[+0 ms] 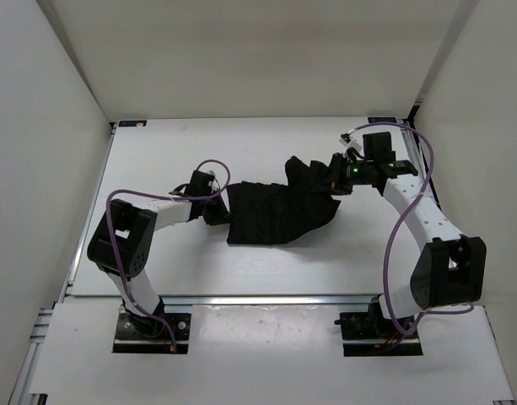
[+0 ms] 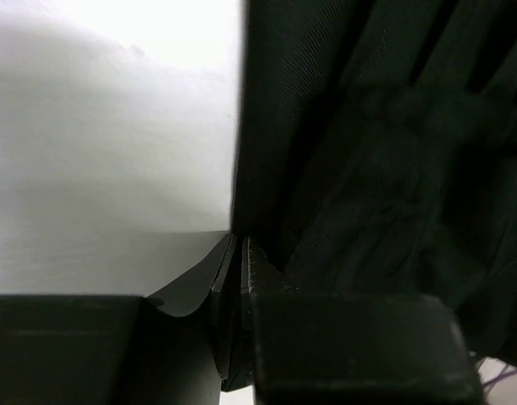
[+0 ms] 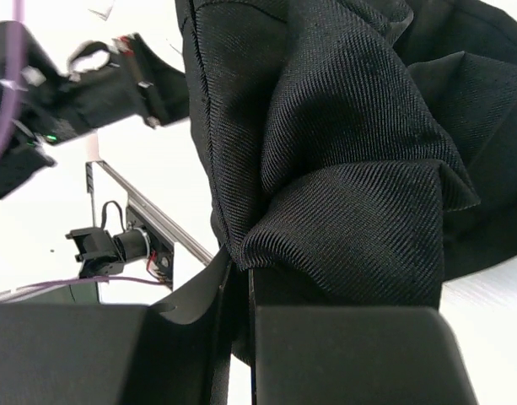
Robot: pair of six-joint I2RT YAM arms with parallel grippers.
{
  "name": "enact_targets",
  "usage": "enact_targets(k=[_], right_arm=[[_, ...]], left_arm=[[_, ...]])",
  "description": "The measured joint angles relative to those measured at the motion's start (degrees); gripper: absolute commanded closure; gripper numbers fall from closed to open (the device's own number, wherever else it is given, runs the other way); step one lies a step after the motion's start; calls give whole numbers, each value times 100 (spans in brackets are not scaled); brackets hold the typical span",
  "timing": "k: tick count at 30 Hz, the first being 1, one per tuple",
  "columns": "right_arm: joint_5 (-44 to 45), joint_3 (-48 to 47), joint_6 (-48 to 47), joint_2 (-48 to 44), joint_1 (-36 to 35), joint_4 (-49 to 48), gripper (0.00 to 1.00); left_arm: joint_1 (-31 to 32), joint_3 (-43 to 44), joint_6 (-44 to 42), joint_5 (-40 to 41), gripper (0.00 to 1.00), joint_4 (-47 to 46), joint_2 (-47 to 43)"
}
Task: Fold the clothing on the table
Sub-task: Fold the skirt
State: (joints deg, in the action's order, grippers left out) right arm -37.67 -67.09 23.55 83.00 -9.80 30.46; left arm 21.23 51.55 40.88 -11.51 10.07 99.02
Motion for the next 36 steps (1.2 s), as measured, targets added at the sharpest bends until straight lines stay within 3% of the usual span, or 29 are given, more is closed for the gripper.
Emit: enact_targets(k=[10,18,21,22,27,31,36], right_arm=[[7,-713,26,909,-861,-81,100],[20,-1167,17,1976,-1764,-57,100],[-59,-1298,24,2260,-1996,-114,86],[-125,-1305,57,2337,-2035,-175,73],[-621,-1346,308,2721,-2057,-682,51],[-1246,-1410,822,2817,-2020,-1469,46],[-1659,-2140,1196,2758,-1982,-1939,57]], left_arm=[[693,-234,511,-352,83,-540,13],[627,-398,664,-442,82,-717,-24],[546,-579,708,-492,82,-780,-94],[522,-627,719,-501,83,-791,-138],[343,-863,717,-514,83,-791,-369],[59,-1040,654,-544,83,-750,-616],[-562,-1093,490,-551,83,-575,-894]])
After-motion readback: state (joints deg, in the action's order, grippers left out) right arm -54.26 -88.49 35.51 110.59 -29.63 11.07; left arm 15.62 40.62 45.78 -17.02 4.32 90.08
